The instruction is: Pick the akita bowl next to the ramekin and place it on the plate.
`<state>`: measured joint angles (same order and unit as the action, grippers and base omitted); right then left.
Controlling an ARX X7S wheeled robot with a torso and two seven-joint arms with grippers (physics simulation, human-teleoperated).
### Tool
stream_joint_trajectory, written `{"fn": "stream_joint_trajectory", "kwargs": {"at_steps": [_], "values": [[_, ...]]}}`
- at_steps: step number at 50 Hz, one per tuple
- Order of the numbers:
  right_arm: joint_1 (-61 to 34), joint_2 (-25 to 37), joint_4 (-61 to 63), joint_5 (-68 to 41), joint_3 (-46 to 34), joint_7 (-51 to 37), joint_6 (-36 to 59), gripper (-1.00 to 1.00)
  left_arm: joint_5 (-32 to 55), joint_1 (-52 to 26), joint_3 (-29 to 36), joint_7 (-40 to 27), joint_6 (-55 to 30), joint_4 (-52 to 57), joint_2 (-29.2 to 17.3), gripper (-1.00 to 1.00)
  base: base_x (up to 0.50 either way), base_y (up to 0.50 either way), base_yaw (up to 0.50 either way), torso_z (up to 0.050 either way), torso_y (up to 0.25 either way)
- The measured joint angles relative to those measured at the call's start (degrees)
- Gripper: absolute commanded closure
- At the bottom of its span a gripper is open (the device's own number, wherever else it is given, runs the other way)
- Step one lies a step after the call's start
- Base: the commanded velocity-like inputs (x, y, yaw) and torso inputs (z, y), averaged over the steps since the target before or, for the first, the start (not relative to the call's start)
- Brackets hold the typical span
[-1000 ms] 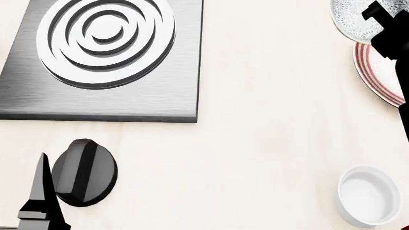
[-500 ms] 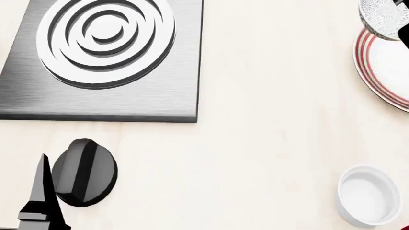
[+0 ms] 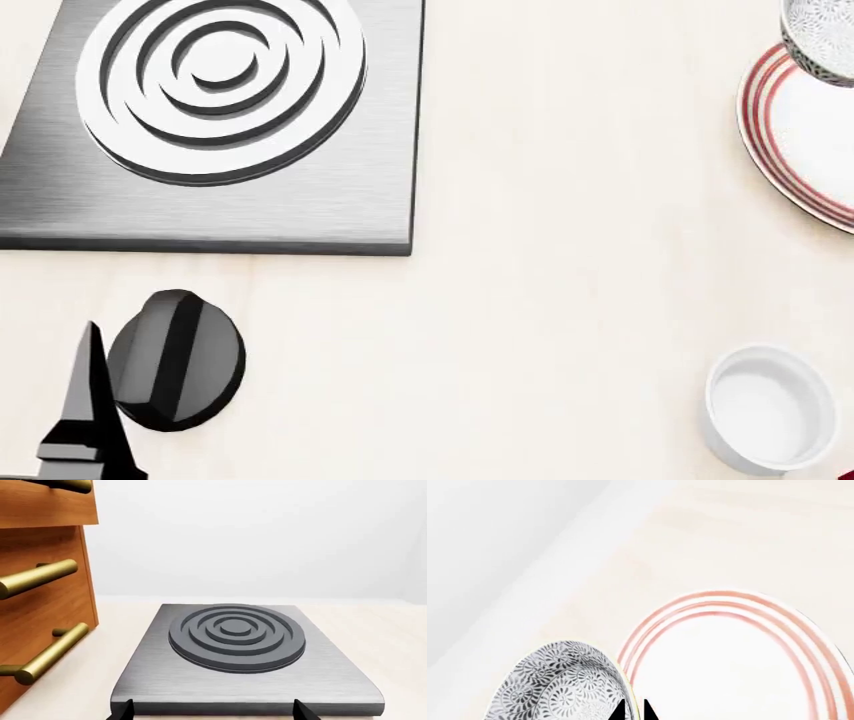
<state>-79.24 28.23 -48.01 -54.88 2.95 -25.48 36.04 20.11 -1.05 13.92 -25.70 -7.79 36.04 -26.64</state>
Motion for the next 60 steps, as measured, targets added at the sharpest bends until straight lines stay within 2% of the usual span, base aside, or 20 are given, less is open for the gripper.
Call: {"fn": "stream_joint_trajectory", "kwargs": {"at_steps": [18,30,60], "values": [[-7.89,-1.31,-18.82,6.07,-3.79,7.10,-7.80,1.00,0.47,-0.04,-0.44,-0.09,0.50,-0.09,-0.31,-1.00,0.00,0.00,0.00,0.000,0.001],[-9.56,-1.59,-24.86,8.98,-3.39,9.81,-11.08,1.00,0.60,0.01,-0.44,-0.08,0.97,-0.37,-0.35,-1.00,0.00,0.00,0.00,0.000,0.000],[-9.44,-0.85,-26.99,21.53,10.26,12.14,-13.19,1.00,0.50,0.16,-0.22,0.01,2.09,-1.51,-0.50,-1.00,0.00,0.00,0.00,0.000,0.000]]}}
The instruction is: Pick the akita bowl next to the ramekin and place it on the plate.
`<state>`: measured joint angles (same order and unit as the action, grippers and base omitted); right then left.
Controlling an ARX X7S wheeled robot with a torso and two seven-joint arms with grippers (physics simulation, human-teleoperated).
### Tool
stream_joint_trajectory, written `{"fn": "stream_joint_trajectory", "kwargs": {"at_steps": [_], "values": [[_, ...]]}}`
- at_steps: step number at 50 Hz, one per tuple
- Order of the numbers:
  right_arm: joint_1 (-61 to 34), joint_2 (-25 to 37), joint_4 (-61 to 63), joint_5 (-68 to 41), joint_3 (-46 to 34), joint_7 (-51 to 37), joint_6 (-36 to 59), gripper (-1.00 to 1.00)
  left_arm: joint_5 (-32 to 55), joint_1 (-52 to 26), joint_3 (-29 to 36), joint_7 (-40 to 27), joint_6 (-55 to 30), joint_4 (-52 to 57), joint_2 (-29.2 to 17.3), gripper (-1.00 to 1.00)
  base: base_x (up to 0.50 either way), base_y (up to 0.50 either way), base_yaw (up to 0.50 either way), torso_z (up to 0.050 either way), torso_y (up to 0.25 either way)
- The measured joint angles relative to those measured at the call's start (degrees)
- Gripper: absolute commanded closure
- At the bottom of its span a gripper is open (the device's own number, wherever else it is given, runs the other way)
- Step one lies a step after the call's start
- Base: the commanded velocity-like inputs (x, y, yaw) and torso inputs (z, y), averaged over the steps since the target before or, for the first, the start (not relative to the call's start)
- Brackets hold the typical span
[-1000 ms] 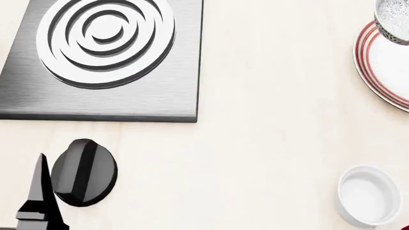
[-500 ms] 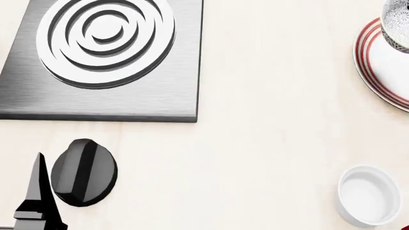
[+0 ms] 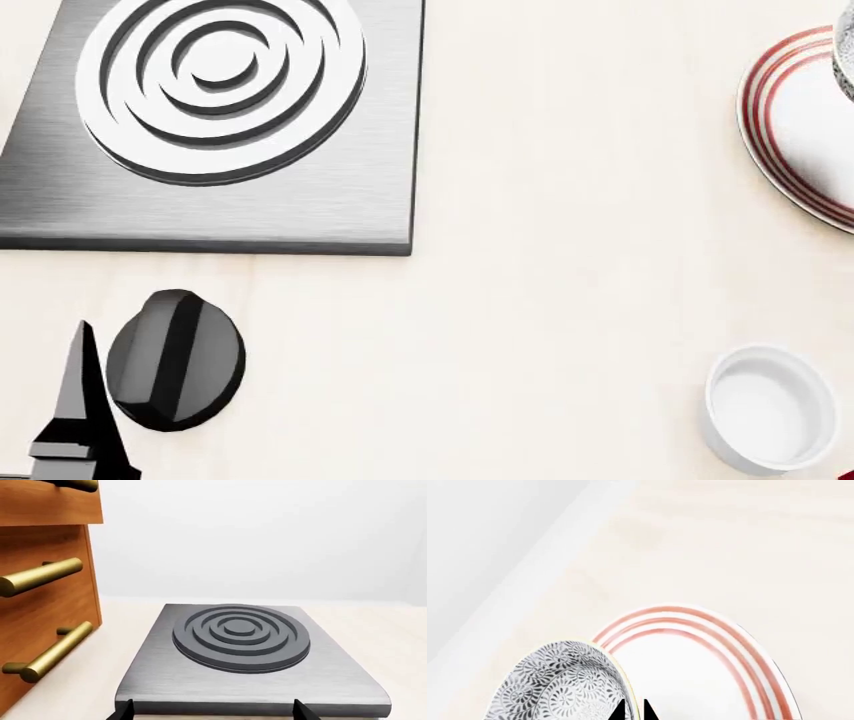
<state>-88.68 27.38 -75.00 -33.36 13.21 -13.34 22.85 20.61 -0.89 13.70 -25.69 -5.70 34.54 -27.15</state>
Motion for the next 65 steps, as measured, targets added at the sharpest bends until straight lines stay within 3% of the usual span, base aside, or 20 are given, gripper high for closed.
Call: {"fn": "stream_joint_trajectory", "kwargs": {"at_steps": [65], "values": [[2.71,-2.01,0.00,25.70,24.60,5.16,0.26,1.00,0.37,0.03,0.36,-0.43,0.59,-0.49,-0.62,-1.00,0.00,0.00,0.00,0.000,0.000]]}}
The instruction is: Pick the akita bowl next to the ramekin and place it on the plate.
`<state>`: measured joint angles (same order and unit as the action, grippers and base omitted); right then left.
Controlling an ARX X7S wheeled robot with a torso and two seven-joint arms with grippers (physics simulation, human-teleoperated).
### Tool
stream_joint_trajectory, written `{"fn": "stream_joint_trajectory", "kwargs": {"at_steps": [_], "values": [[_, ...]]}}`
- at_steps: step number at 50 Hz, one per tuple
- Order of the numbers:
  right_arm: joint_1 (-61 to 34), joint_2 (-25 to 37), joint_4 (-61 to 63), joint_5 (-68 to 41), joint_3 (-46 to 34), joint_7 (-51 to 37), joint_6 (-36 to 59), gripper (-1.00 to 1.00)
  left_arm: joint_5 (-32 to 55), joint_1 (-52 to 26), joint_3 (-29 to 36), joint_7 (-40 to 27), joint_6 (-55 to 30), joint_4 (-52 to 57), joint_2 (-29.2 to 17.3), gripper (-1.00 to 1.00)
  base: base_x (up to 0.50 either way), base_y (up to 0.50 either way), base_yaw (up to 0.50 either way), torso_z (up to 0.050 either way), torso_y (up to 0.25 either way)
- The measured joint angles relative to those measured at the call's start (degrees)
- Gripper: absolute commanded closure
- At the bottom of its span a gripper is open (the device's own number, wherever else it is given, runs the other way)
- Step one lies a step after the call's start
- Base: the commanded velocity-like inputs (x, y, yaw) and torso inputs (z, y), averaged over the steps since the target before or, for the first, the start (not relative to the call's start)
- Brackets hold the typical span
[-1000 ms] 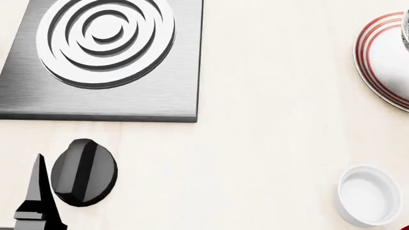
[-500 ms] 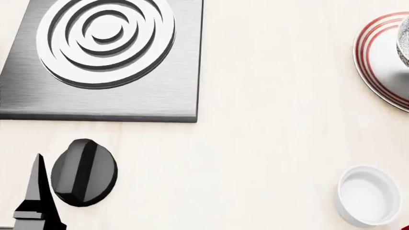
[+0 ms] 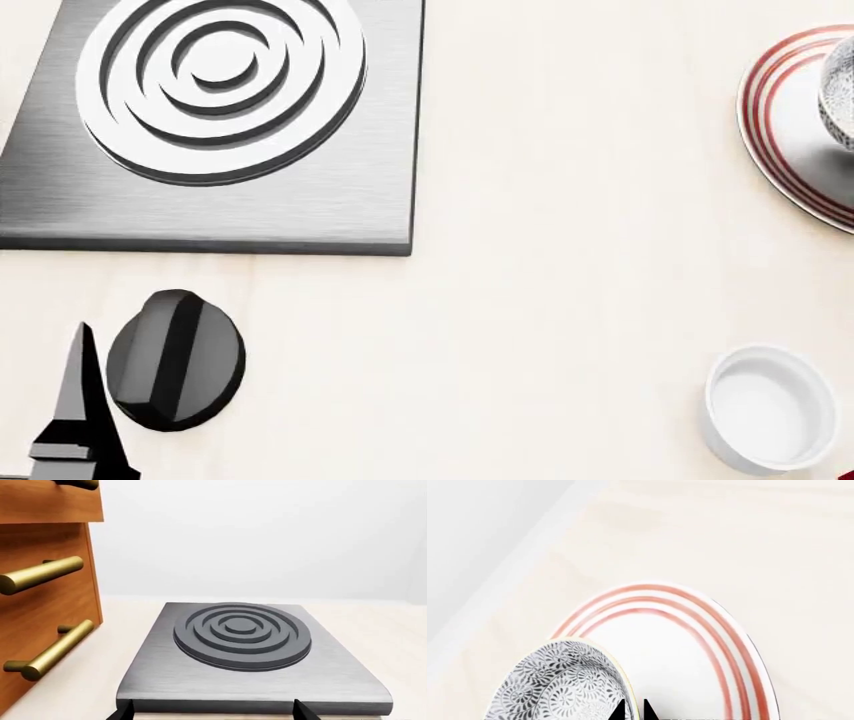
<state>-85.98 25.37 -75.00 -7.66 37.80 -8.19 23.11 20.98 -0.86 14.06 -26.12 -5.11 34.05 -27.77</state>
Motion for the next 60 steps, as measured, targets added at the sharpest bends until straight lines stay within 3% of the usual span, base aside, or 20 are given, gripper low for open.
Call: {"fn": "stream_joint_trajectory", "kwargs": {"at_steps": [24,25,60], "values": [[0.92,-0.88,0.00,4.60,4.34,0.96,-0.50,1.00,0.26,-0.22,0.04,-0.27,0.08,-0.24,-0.12,-1.00,0.00,0.00,0.00,0.000,0.000],[0.95,-0.90,0.00,4.72,4.45,0.98,-0.50,-1.00,0.27,-0.23,0.03,-0.28,0.07,-0.22,-0.13,-1.00,0.00,0.00,0.00,0.000,0.000],[-1.81,-1.46,0.01,7.87,3.22,3.48,-0.51,-1.00,0.30,-0.49,0.28,-0.50,0.24,-0.74,-0.41,-1.00,0.00,0.00,0.00,0.000,0.000]]}}
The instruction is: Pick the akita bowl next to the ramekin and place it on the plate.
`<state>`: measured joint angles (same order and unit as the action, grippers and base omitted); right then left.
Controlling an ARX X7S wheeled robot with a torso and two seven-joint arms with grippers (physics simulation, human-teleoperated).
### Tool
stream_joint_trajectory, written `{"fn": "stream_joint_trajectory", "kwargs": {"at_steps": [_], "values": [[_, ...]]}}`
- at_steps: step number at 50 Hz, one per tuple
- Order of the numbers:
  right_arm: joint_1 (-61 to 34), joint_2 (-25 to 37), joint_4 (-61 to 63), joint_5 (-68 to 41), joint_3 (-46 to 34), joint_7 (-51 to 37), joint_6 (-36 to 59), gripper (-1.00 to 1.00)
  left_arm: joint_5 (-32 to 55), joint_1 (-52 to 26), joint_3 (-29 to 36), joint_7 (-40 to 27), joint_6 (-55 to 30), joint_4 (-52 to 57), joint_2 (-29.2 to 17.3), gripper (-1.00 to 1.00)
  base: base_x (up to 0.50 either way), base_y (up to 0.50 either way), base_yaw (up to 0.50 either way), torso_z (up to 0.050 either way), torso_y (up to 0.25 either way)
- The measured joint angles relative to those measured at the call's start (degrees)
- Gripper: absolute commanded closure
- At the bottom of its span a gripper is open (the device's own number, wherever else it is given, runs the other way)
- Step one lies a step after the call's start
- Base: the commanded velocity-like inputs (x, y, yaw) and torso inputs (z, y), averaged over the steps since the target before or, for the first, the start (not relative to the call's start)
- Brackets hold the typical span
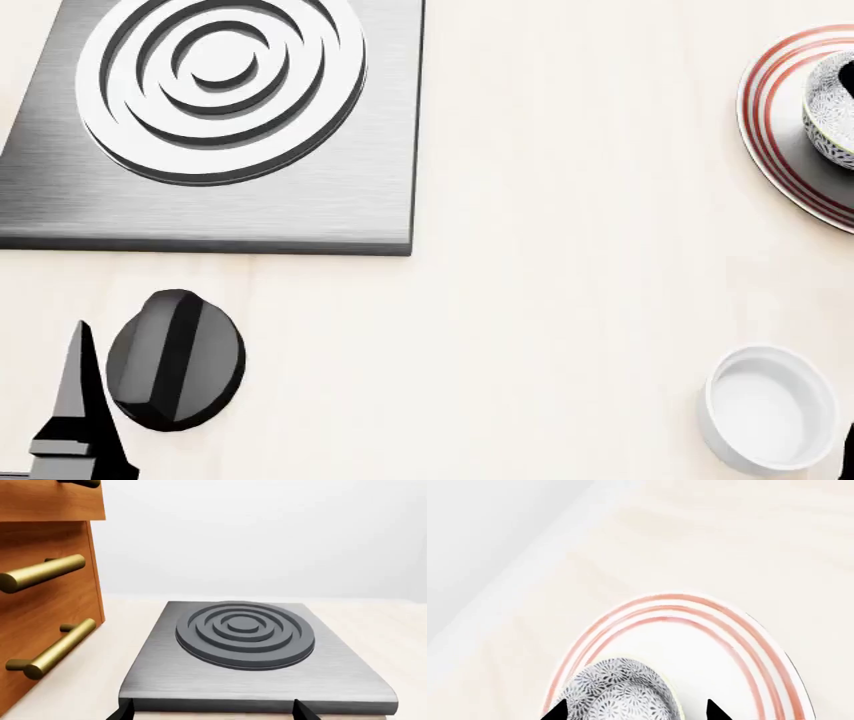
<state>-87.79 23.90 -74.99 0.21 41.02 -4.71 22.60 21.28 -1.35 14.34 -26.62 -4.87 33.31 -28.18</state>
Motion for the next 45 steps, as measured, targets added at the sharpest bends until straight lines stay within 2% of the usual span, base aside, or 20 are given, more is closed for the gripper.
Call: {"fn": "stream_joint_trajectory", "kwargs": {"at_steps": [3,12,23,35,45], "values": [[0.20,-1.31,2.59,1.37,-2.09,1.27,2.41,-1.00,-0.03,0.08,0.00,-0.03,0.13,-0.10,0.00,-1.00,0.00,0.00,0.00,0.000,0.000],[5.39,-6.89,25.63,4.73,-7.60,6.28,15.39,-1.00,-0.16,0.30,0.11,-0.15,0.41,-0.21,0.03,-1.00,0.00,0.00,0.00,0.000,0.000],[11.85,-11.24,46.08,7.00,-12.91,10.95,25.37,-1.00,-0.21,0.36,0.27,-0.23,0.55,-0.32,0.01,-1.00,0.00,0.00,0.00,0.000,0.000],[18.88,-13.69,60.85,8.73,-18.05,14.36,30.57,-1.00,-0.09,0.39,0.34,-0.36,0.56,-0.21,-0.08,-1.00,0.00,0.00,0.00,0.000,0.000],[24.84,-14.90,68.39,9.04,-19.24,15.35,30.24,-1.00,0.02,0.41,0.29,-0.54,0.58,-0.19,-0.15,-1.00,0.00,0.00,0.00,0.000,0.000]]}}
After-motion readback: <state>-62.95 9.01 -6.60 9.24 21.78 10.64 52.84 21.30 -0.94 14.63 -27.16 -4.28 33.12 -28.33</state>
